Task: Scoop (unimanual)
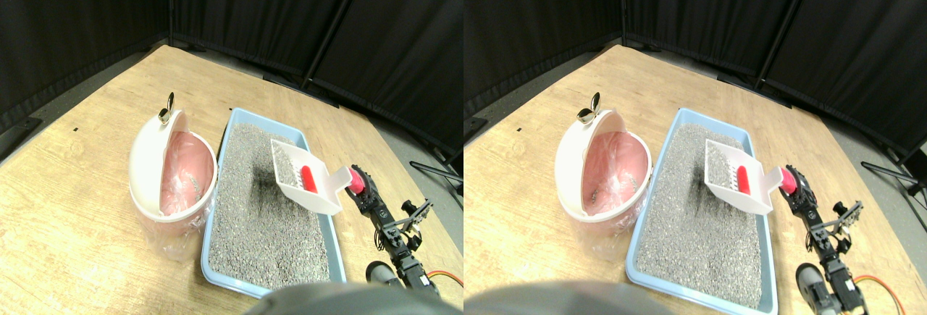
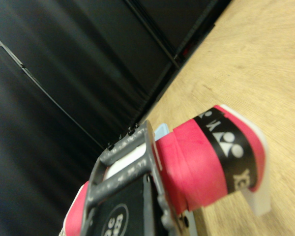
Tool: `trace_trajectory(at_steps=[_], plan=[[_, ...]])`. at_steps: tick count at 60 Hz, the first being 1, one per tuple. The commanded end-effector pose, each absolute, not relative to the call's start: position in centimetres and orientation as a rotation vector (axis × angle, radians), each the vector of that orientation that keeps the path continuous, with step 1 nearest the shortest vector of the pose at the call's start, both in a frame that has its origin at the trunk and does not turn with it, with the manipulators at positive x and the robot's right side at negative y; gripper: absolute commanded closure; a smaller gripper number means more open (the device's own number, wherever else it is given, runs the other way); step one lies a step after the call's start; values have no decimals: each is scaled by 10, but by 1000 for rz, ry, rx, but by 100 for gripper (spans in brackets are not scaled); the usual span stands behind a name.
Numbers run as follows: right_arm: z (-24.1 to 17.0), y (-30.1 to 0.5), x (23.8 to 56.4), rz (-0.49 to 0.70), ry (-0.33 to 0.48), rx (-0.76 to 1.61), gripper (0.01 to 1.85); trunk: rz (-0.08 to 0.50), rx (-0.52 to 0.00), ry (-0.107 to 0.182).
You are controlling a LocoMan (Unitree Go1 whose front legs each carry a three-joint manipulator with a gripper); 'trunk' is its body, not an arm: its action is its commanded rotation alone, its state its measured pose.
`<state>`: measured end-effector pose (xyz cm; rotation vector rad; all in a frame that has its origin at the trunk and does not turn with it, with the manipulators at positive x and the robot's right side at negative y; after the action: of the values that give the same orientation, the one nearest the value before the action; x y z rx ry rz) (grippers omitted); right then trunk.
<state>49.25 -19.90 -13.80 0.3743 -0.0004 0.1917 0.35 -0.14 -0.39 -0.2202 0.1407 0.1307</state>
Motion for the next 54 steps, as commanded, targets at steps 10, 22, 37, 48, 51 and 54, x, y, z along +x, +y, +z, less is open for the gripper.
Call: trace_trajectory(at_steps=[10, 22, 37, 48, 51, 54], plan=[[-98, -186, 496, 268, -143, 435, 181, 134, -226, 107], [-92, -180, 498, 285, -165, 498, 181, 148, -238, 106], [-96, -168, 502, 291, -140, 597, 181, 156, -243, 102], [-104, -162, 506, 285, -104, 706, 181, 160, -246, 104], [-105, -161, 507, 276, -97, 727, 181, 161, -246, 103], [-108, -159, 509, 270, -85, 761, 181, 162, -248, 107]])
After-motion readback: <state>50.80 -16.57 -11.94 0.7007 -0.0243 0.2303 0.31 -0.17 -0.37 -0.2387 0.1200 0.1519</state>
